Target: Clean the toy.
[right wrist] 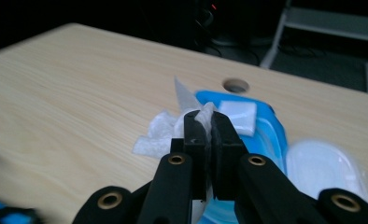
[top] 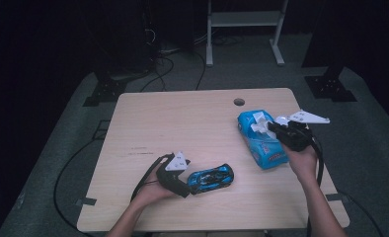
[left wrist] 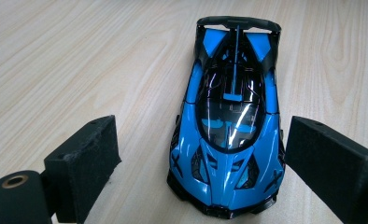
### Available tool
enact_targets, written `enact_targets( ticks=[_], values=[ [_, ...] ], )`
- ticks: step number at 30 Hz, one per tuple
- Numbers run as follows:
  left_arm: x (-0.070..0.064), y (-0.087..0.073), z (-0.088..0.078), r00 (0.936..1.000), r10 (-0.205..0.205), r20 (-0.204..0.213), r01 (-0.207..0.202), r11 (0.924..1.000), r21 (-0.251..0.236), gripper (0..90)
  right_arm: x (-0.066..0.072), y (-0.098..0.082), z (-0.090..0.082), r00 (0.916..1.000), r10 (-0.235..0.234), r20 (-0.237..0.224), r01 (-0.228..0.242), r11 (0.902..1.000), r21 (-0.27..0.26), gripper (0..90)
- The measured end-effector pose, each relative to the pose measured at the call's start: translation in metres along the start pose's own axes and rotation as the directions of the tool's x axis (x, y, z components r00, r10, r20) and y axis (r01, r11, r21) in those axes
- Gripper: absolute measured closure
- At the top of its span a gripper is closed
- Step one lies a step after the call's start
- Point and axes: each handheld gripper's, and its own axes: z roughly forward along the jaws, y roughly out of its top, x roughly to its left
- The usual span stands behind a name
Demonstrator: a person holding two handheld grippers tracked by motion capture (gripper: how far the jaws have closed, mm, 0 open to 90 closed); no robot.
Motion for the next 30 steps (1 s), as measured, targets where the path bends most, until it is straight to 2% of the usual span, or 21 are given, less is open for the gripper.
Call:
enact_targets(
  ticks=[2,4,7,11,13,15,16,17,18,20,22,24,26,27,30],
  values=[
    [0.000,0.000,0.000,1.0000,-0.001,0.002,0.001,1.0000,0.000,9.5,0.010,0.001,-0.013,0.9988,-0.014,-0.047,0.013,0.9999,-0.011,85.9],
    [-0.001,0.000,0.000,1.0000,0.002,0.001,-0.002,0.9999,0.010,9.5,0.023,0.001,-0.024,0.9953,-0.053,-0.081,0.052,0.9985,-0.018,85.9],
    [-0.002,0.000,0.001,1.0000,0.009,-0.001,-0.009,0.9999,0.011,9.5,0.046,-0.003,-0.037,0.9831,-0.093,-0.158,0.090,0.9956,-0.024,85.8],
    [-0.004,0.000,0.003,0.9999,0.011,0.004,-0.011,0.9998,0.017,9.5,0.077,-0.014,-0.042,0.9516,-0.121,-0.283,0.128,0.9918,0.007,85.8],
    [-0.005,0.000,0.003,0.9999,0.014,0.008,-0.014,0.9998,0.016,9.5,0.088,-0.019,-0.040,0.9352,-0.115,-0.335,0.132,0.9908,0.030,85.7],
    [-0.004,-0.001,0.004,0.9998,0.010,0.015,-0.011,0.9998,0.019,9.5,0.097,-0.026,-0.033,0.9083,-0.083,-0.410,0.123,0.9898,0.072,85.6],
    [-0.004,-0.001,0.005,0.9998,0.005,0.019,-0.005,0.9999,0.016,9.5,0.101,-0.029,-0.027,0.8986,-0.065,-0.434,0.116,0.9891,0.091,85.6],
    [-0.005,-0.002,0.006,0.9998,0.003,0.022,-0.003,0.9999,0.017,9.5,0.104,-0.032,-0.021,0.8924,-0.060,-0.447,0.121,0.9865,0.110,85.5],
    [-0.005,-0.002,0.007,0.9997,0.006,0.024,-0.006,0.9997,0.023,9.5,0.106,-0.035,-0.013,0.8852,-0.061,-0.461,0.139,0.9807,0.137,85.4],
    [-0.006,-0.003,0.007,0.9996,0.014,0.024,-0.015,0.9994,0.030,9.5,0.111,-0.040,0.002,0.8881,-0.070,-0.454,0.168,0.9694,0.179,85.4],
    [-0.005,-0.004,0.007,0.9995,0.014,0.028,-0.015,0.9993,0.035,9.5,0.114,-0.045,0.017,0.8871,-0.065,-0.457,0.181,0.9595,0.216,85.1],
    [-0.004,-0.005,0.007,0.9992,0.007,0.038,-0.009,0.9992,0.040,9.9,0.118,-0.048,0.026,0.8936,-0.095,-0.439,0.216,0.9480,0.234,84.4],
    [-0.003,-0.007,0.009,0.9978,-0.003,0.067,0.000,0.9990,0.045,14.0,0.121,-0.050,0.033,0.8930,-0.104,-0.438,0.227,0.9441,0.239,82.9],
    [-0.003,-0.007,0.010,0.9974,-0.002,0.072,-0.002,0.9983,0.058,14.3,0.124,-0.050,0.035,0.8947,-0.116,-0.431,0.238,0.9405,0.242,81.8],
    [-0.004,-0.009,0.013,0.9968,0.001,0.081,-0.007,0.9972,0.074,14.3,0.131,-0.053,0.038,0.8904,-0.140,-0.433,0.262,0.9353,0.237,77.1]
  ],
)
